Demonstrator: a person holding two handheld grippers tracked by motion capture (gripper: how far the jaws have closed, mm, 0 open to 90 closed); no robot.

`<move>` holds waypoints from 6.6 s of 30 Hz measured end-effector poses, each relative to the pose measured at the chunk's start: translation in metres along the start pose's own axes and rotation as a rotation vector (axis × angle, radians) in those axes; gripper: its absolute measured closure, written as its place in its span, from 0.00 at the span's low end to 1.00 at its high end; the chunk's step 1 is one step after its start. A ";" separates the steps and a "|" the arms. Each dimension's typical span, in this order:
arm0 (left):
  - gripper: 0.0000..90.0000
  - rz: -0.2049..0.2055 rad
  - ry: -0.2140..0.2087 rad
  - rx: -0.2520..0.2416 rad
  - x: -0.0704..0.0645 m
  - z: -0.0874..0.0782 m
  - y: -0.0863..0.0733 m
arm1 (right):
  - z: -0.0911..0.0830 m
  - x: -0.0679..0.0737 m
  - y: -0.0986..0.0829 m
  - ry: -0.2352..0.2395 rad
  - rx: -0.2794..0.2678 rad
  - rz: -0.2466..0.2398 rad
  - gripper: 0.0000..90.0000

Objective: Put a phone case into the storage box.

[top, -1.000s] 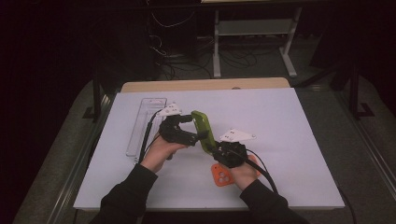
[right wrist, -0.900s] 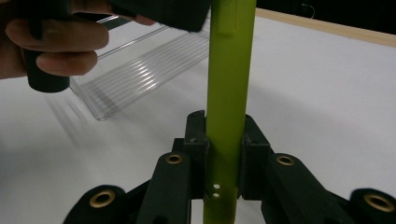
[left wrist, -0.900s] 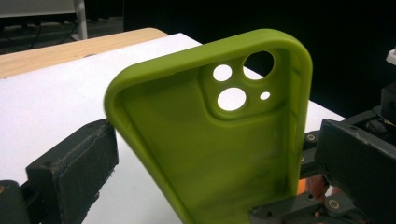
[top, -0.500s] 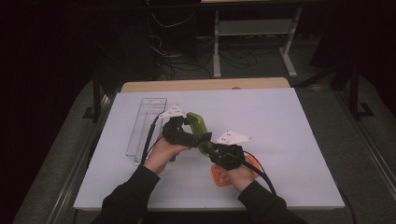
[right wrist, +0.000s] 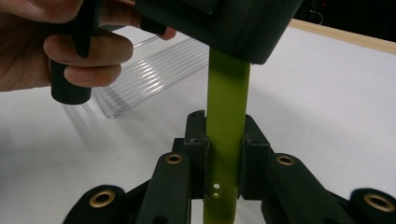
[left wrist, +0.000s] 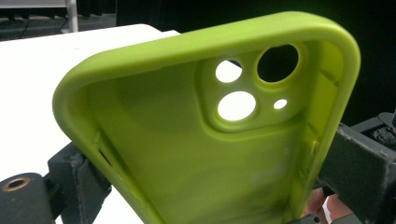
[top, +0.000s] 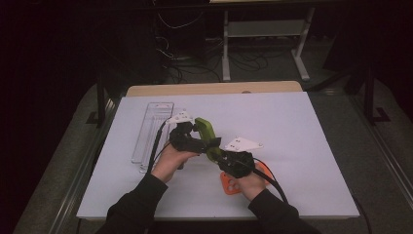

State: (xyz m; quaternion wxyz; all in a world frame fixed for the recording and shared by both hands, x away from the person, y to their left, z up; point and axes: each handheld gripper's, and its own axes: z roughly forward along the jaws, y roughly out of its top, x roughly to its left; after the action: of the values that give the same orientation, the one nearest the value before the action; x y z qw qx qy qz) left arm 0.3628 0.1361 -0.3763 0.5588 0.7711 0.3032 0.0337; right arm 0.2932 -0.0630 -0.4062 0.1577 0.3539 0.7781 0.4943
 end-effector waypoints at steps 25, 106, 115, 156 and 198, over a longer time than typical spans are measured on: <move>0.15 0.007 0.040 -0.022 0.001 -0.004 0.001 | 0.000 -0.008 0.000 0.009 0.051 -0.003 0.50; 0.15 0.062 0.623 -0.090 0.110 -0.070 0.095 | -0.091 -0.095 -0.065 -0.067 0.092 0.003 0.00; 0.15 0.009 0.739 -0.053 0.137 -0.060 0.083 | -0.092 -0.095 -0.065 -0.068 0.089 0.008 0.00; 0.07 -0.068 0.853 0.005 0.179 -0.024 0.032 | -0.094 -0.098 -0.066 -0.054 0.080 0.029 0.00; 0.00 0.105 0.423 0.181 0.085 -0.091 0.036 | -0.085 -0.099 -0.062 -0.054 0.095 0.008 0.00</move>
State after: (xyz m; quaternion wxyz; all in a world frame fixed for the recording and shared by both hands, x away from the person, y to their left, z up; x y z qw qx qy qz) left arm 0.4116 0.2482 -0.3350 0.4088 0.8087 0.3748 0.1962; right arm 0.2868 -0.2051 -0.4319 0.1597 0.3771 0.7949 0.4477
